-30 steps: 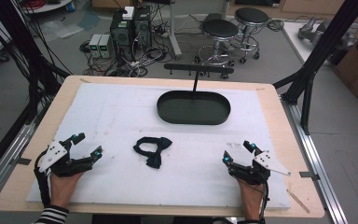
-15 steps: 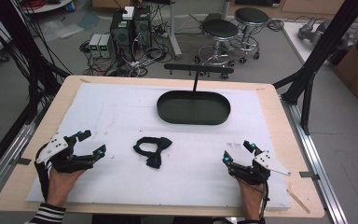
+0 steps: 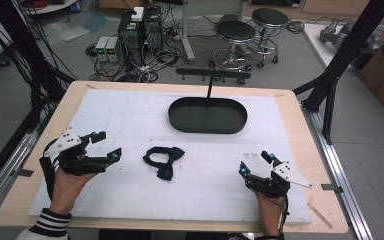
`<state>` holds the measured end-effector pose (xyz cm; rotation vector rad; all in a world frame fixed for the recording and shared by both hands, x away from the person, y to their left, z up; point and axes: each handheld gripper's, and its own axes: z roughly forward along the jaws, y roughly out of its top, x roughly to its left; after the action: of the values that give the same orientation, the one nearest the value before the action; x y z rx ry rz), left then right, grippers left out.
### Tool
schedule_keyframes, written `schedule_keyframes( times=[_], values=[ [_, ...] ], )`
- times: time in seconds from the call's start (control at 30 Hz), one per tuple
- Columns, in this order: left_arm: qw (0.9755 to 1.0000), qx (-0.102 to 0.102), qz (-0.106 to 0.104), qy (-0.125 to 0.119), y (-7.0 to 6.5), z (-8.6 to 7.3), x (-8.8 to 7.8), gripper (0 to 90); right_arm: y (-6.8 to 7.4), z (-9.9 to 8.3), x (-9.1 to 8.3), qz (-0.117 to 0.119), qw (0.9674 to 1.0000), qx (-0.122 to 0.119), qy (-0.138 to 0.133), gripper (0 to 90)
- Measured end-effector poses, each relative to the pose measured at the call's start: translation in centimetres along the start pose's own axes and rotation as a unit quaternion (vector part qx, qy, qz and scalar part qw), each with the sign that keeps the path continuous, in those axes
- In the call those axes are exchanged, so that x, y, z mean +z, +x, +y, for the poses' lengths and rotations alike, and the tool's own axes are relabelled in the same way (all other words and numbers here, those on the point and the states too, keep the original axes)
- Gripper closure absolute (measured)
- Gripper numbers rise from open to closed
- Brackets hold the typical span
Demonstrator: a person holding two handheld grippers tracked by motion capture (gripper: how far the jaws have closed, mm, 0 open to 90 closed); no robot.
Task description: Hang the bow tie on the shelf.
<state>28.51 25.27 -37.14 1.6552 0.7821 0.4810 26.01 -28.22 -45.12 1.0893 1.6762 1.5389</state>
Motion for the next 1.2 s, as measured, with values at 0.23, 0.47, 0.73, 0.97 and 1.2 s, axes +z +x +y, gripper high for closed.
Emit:
schedule_keyframes(
  times=[0.23, 0.47, 0.73, 0.97, 1.2],
  values=[
    [0.9989, 0.022, -0.018, 0.037, -2.0, 1.9, 2.2, 14.0, -0.1, 0.0, 0.0, 0.0, 1.0, -0.004, -0.002, 10.2],
    [0.9965, 0.029, -0.034, 0.071, -3.2, 2.9, 4.1, 14.0, -0.1, 0.0, 0.0, 0.001, 1.0, -0.002, -0.002, 10.2],
    [0.9899, 0.028, -0.076, 0.116, -4.8, 3.2, 6.6, 14.0, 0.0, 0.0, 0.0, -0.001, 1.0, -0.005, -0.002, 10.2],
    [0.9838, 0.023, -0.09, 0.154, -5.4, 3.1, 8.2, 14.8, -0.1, 0.0, 0.0, -0.002, 1.0, -0.004, -0.004, 10.2],
    [0.9771, 0.032, -0.093, 0.189, -5.9, 2.4, 9.7, 15.7, -0.1, 0.0, 0.0, -0.001, 1.0, 0.0, -0.005, 10.2]
  ],
)
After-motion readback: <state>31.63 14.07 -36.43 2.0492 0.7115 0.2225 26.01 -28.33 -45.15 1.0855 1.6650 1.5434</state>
